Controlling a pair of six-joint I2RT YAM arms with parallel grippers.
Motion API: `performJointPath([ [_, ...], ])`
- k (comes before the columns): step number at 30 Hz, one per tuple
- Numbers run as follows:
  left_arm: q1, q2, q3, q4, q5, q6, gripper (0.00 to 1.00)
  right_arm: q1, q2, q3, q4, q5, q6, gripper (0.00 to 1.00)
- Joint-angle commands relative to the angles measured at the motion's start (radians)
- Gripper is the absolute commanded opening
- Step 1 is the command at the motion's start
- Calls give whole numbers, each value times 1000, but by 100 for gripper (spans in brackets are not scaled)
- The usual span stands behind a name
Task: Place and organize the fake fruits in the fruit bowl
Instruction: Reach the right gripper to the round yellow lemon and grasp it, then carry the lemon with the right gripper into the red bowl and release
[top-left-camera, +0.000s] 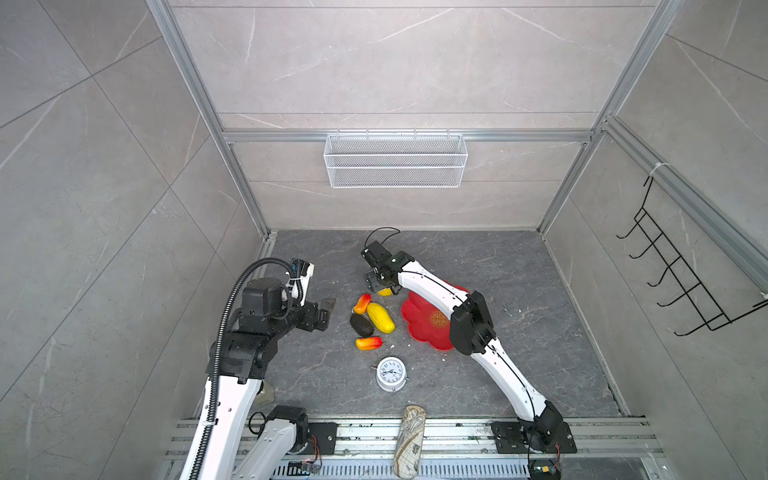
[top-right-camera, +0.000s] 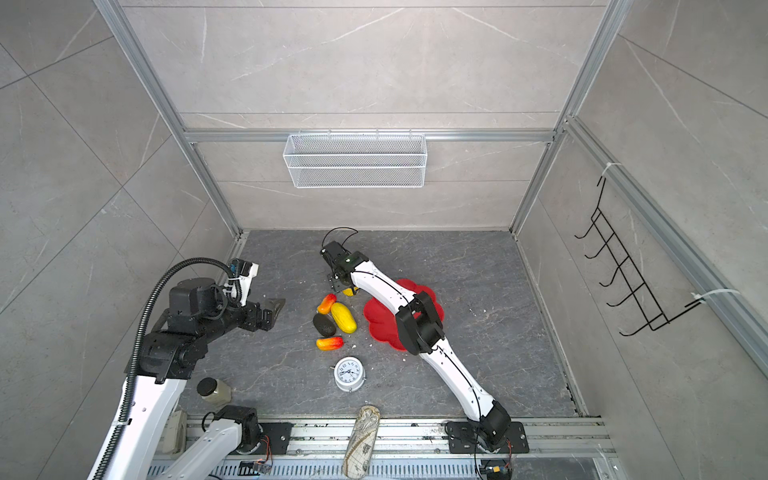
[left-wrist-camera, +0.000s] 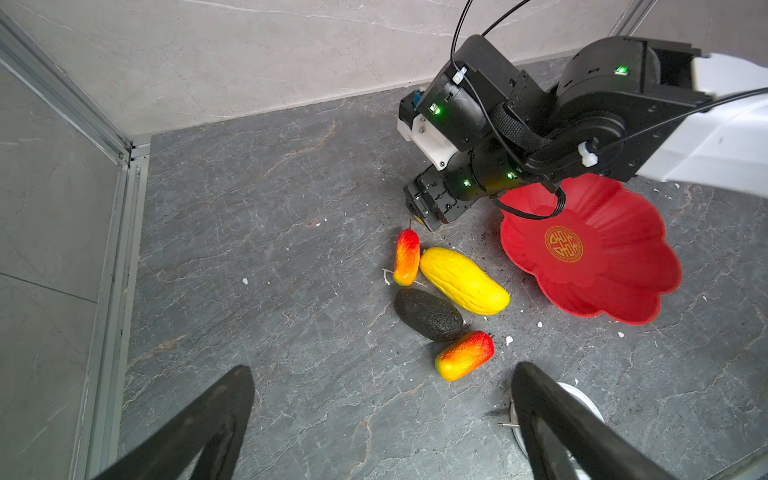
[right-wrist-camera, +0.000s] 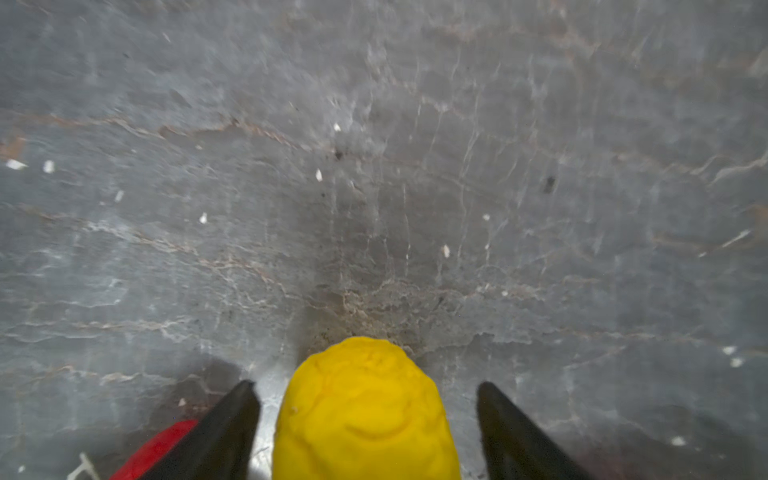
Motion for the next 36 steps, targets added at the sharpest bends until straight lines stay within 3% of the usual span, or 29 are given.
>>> performJointPath([
  [1, 7, -13, -9, 23, -11, 23, 100, -1, -7, -19, 14, -26, 31, 75],
  [6, 7, -17, -12, 27, -18, 25, 100, -3, -64, -51, 25, -19, 27, 52],
  [12, 9, -18, -16, 31, -19, 24, 100, -2, -273, -147, 39, 5, -33, 49],
  [17, 9, -17, -20, 38, -15, 23, 100, -19, -596, -477, 164, 33, -82, 48],
  [23, 9, -6, -26, 46, -14, 18, 100, -103, -996, -982, 286, 37, -49, 48],
  [26, 9, -2, -35, 54, -11, 15, 100, -128, -1127, -1161, 305, 55, -30, 48],
  [30, 9, 7, -32, 56, -10, 10, 100, -146, -1196, -1330, 358, 45, 4, 48],
  [36, 9, 20, -42, 71, -13, 10, 100, -147, -1124, -1427, 463, 47, 31, 48],
])
